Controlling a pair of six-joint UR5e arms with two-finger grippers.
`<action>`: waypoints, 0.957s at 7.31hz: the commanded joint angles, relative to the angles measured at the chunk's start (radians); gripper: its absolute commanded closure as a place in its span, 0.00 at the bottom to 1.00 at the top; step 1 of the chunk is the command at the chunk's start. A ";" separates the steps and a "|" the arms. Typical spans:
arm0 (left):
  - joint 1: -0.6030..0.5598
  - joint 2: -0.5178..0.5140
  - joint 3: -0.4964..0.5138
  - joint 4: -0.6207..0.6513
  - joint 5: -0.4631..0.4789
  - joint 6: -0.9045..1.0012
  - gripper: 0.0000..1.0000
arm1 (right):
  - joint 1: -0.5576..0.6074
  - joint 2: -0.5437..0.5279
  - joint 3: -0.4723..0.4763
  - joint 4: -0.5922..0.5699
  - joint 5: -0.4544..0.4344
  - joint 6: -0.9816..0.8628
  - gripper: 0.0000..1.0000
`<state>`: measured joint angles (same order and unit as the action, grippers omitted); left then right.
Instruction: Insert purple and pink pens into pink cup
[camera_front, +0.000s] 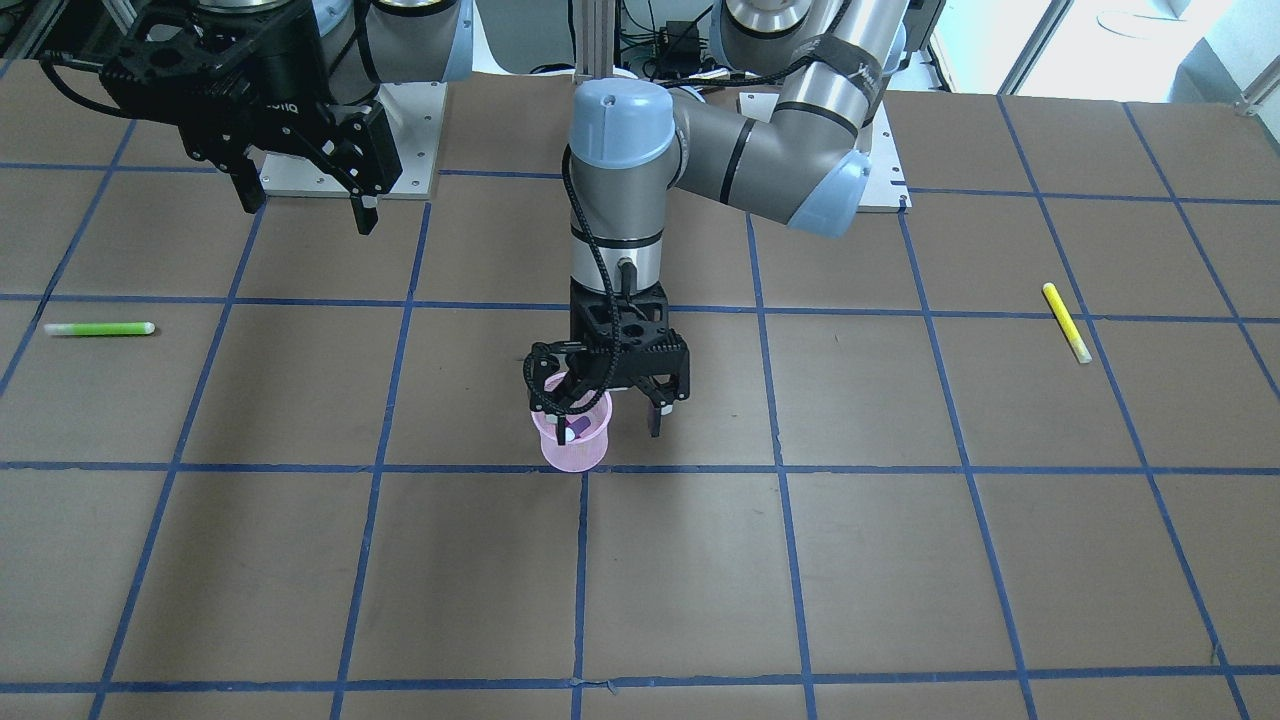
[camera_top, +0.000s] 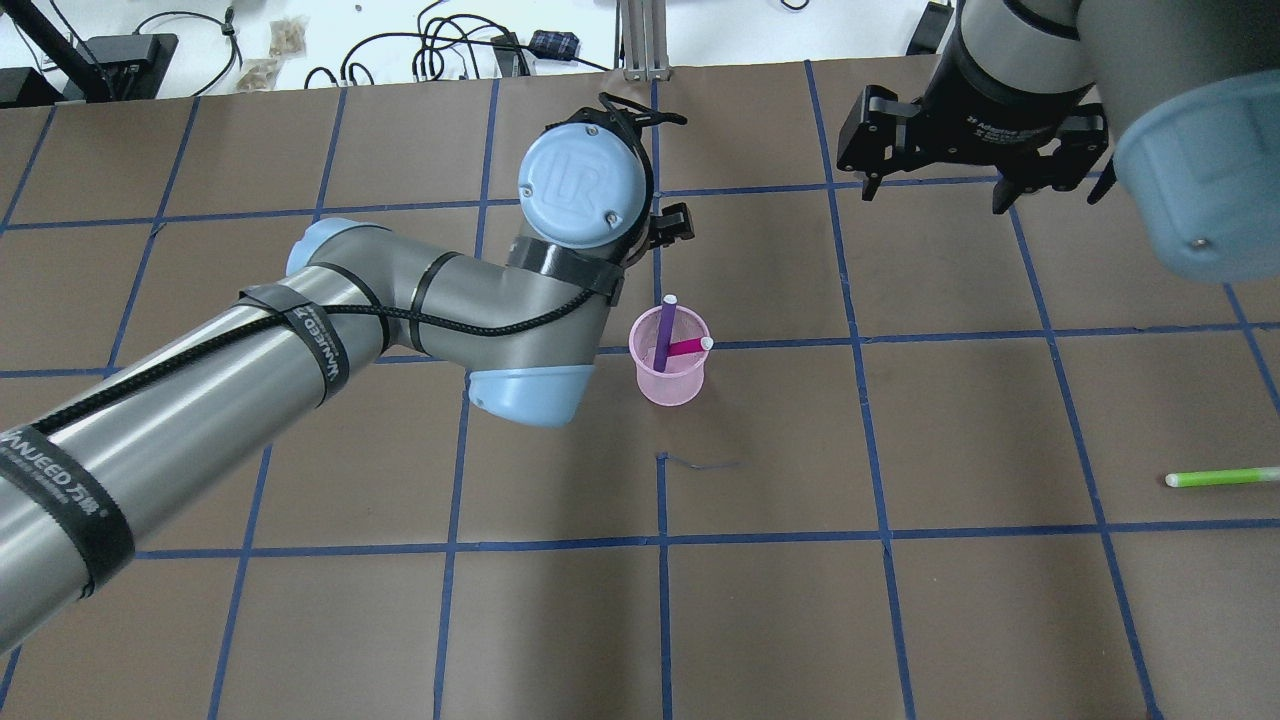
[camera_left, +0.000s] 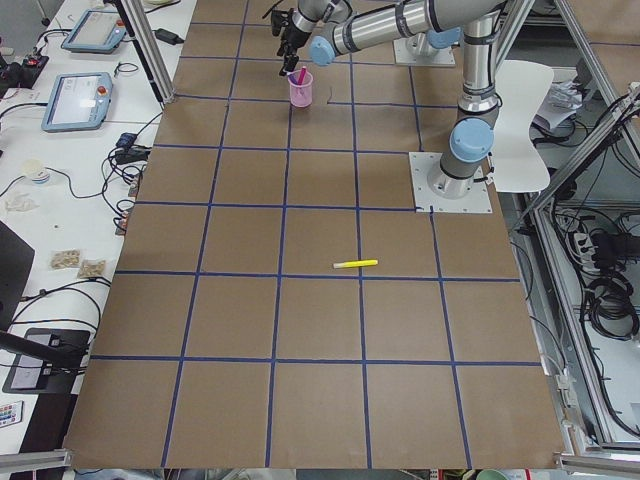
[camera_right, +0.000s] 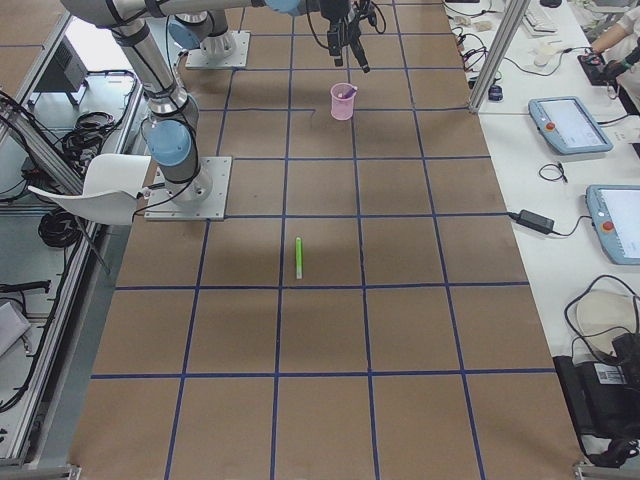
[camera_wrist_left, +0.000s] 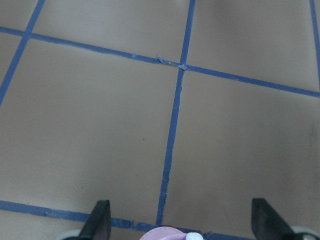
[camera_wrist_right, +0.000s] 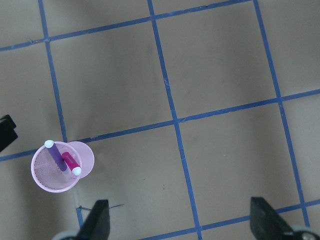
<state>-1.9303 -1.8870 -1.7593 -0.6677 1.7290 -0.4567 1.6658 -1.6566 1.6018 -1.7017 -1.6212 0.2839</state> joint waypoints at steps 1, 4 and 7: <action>0.092 0.067 0.110 -0.293 -0.056 0.146 0.00 | 0.002 0.005 0.001 0.010 0.058 -0.005 0.00; 0.200 0.164 0.152 -0.566 -0.143 0.381 0.00 | 0.002 0.000 0.006 0.014 0.056 -0.003 0.00; 0.307 0.264 0.141 -0.759 -0.146 0.474 0.00 | 0.002 -0.005 0.007 0.017 0.043 -0.005 0.00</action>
<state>-1.6668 -1.6561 -1.6108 -1.3682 1.5850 -0.0194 1.6675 -1.6598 1.6083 -1.6860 -1.5749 0.2803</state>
